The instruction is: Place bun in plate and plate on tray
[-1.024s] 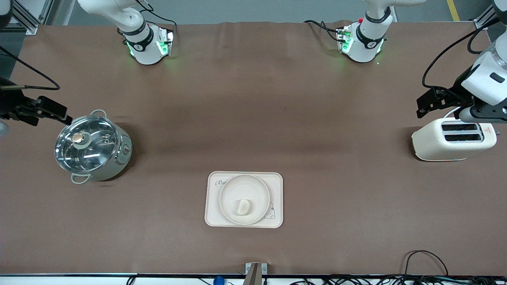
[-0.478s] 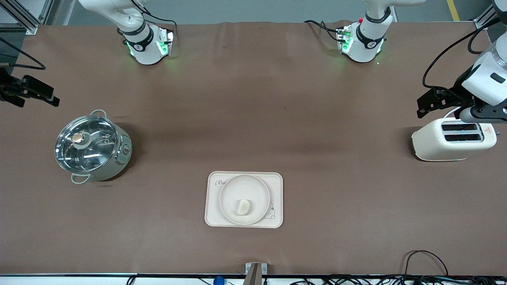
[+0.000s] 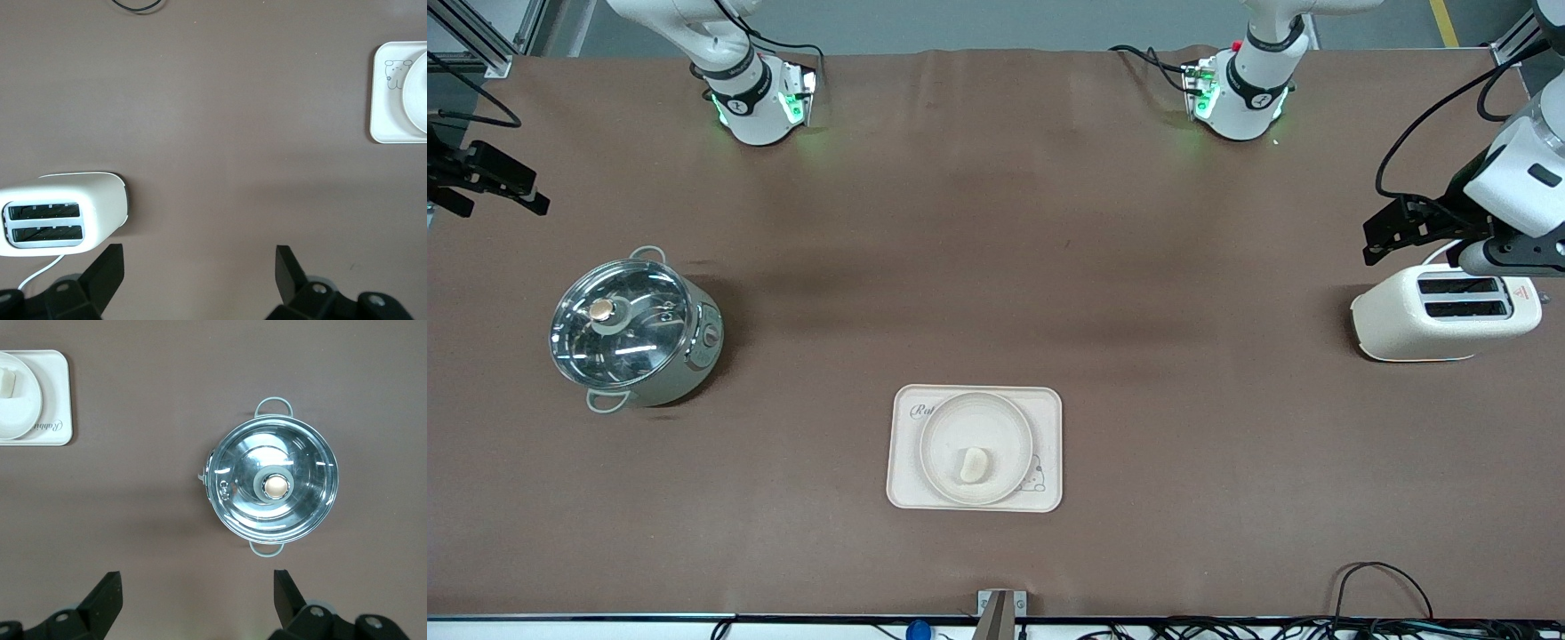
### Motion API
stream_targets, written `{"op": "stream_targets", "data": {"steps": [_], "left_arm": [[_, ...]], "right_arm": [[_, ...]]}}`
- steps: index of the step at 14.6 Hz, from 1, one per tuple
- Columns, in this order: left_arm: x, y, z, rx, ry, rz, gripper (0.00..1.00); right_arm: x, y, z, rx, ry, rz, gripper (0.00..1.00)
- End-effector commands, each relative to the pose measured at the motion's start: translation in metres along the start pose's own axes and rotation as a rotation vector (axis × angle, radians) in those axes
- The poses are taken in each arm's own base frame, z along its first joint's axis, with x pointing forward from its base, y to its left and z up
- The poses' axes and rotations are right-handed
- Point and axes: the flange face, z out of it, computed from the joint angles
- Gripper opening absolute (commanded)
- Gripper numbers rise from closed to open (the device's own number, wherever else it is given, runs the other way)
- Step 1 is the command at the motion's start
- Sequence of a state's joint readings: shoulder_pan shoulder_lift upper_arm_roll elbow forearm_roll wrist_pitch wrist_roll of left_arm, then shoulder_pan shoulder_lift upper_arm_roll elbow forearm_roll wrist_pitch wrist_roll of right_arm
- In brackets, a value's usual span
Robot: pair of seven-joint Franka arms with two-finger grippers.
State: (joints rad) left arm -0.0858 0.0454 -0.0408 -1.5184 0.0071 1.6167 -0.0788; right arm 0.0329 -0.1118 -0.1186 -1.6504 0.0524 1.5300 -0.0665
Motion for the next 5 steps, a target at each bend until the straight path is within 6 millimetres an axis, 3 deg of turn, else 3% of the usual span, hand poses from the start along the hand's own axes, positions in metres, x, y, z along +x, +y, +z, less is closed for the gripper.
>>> {"op": "stream_targets", "data": {"steps": [1,5], "left_arm": [[-0.0011,-0.0015,-0.005,-0.008,-0.001,0.013,1.0],[-0.0009,-0.0026,-0.0072,-0.006,0.003,-0.008,1.0]], "right_arm": [[-0.01,-0.0006,-0.0019,-0.022,0.012,-0.016,1.0],[-0.0098,-0.0019,-0.0028,-0.04,-0.002,-0.018,1.0]]}}
